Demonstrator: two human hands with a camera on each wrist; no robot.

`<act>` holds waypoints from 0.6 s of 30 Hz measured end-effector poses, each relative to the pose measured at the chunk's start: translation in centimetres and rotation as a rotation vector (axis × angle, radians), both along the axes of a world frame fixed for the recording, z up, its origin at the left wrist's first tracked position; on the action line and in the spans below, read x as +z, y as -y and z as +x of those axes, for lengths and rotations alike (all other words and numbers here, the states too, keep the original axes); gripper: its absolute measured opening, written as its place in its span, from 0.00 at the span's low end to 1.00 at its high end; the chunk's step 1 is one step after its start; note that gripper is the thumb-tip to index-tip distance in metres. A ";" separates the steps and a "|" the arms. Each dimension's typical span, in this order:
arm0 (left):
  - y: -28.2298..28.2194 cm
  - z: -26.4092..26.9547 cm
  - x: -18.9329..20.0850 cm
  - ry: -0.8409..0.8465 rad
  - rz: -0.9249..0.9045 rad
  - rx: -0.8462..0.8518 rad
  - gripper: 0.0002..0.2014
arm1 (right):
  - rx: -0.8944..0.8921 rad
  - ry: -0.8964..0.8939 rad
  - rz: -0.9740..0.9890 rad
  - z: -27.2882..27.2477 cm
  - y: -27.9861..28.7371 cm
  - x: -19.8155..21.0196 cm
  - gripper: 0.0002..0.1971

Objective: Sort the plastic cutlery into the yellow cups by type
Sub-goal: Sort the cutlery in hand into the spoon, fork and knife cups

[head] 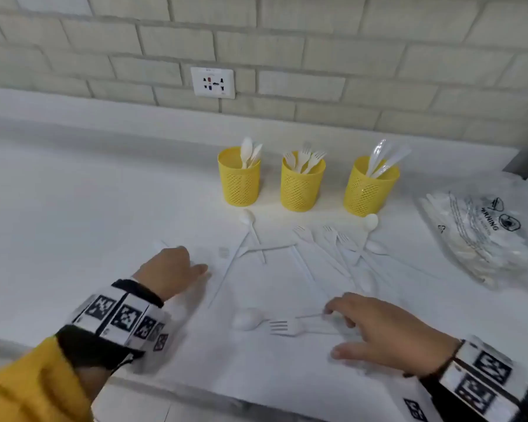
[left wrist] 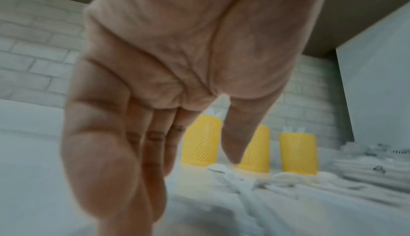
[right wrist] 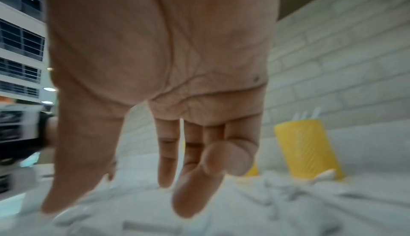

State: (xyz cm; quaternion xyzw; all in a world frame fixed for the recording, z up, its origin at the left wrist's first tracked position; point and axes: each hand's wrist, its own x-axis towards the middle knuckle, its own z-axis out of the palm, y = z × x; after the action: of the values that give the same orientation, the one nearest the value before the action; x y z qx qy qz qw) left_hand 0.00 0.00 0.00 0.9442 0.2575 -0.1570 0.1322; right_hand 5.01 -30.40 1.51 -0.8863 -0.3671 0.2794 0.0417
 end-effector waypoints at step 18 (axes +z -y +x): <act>-2.1 2.7 -0.7 -0.111 -0.039 -0.273 0.03 | -0.005 0.068 -0.085 3.7 -5.3 -3.4 0.07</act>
State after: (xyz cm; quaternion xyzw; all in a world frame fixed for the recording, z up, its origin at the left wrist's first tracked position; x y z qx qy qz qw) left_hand 2.68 2.14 -0.74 0.9576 0.1304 -0.2305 0.1134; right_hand 8.74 -25.05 -1.84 -0.8972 -0.3536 0.2645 -0.0078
